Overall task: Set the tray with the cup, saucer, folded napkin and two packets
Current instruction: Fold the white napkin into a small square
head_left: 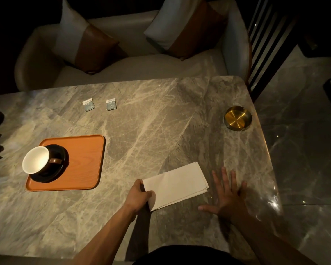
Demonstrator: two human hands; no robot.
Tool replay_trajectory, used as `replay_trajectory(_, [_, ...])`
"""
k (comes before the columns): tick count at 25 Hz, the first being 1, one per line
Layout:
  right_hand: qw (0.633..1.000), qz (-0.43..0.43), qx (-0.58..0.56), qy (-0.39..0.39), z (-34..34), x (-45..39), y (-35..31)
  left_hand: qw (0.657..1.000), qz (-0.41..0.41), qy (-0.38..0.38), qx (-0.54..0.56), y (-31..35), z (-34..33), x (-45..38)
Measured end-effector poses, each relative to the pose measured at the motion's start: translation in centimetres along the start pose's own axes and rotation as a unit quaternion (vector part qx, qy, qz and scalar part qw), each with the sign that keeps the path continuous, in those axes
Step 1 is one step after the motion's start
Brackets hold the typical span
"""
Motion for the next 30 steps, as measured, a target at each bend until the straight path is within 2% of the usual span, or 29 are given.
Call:
replay_trajectory(12, [0.999,0.0,0.005,0.04,-0.4,-0.3,0.4,0.988,-0.144,0.055,-0.029,8.2,-1.1,3.0])
replay_trajectory(22, [0.998,0.035,-0.026,0.046,-0.3,-0.3,-0.9,0.976,-0.19,0.055,-0.093,12.7,-7.5,3.0])
replay_trajectory(30, [0.995,0.055,-0.006,0.077,0.0,-0.1,-1.0,0.975,-0.188,0.048,-0.107,13.6,-11.3,3.1])
Point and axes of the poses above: each hand's wrist, its own x-axis away from the middle knuckle, its own z-axis out of the back of the hand, y = z × x, the point moved 6 cm from there along -x, towards the middle knuckle, and after that the axes turned 1 degree about -z, right-handed, at the moved point
